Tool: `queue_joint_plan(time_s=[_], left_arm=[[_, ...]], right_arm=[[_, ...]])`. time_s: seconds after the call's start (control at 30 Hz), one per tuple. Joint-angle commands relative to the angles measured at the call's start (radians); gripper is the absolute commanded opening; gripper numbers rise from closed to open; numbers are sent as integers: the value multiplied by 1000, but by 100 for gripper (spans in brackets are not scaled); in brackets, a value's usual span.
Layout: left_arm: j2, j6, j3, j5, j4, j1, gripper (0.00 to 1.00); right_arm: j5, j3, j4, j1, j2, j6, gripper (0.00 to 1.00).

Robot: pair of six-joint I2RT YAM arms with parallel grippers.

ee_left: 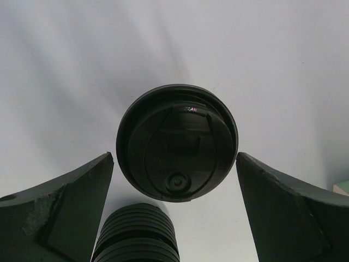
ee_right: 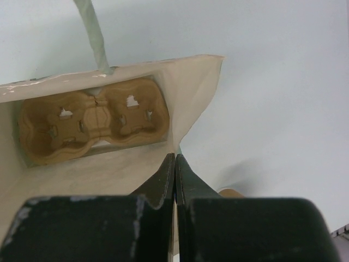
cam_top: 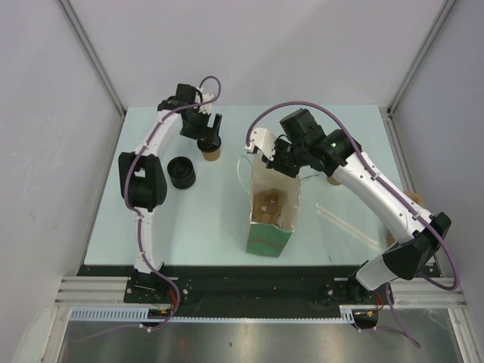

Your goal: Pack the takeout coffee

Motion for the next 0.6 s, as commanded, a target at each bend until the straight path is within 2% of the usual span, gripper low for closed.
queue_joint_plan(time_s=[0.0, 0.57], left_arm=[[8, 10, 44, 29, 21, 10, 99], [39, -16, 42, 88, 33, 36, 97]], right_arm=[[-9, 44, -16, -5, 7, 16, 0], [-13, 59, -20, -8, 26, 22, 0]])
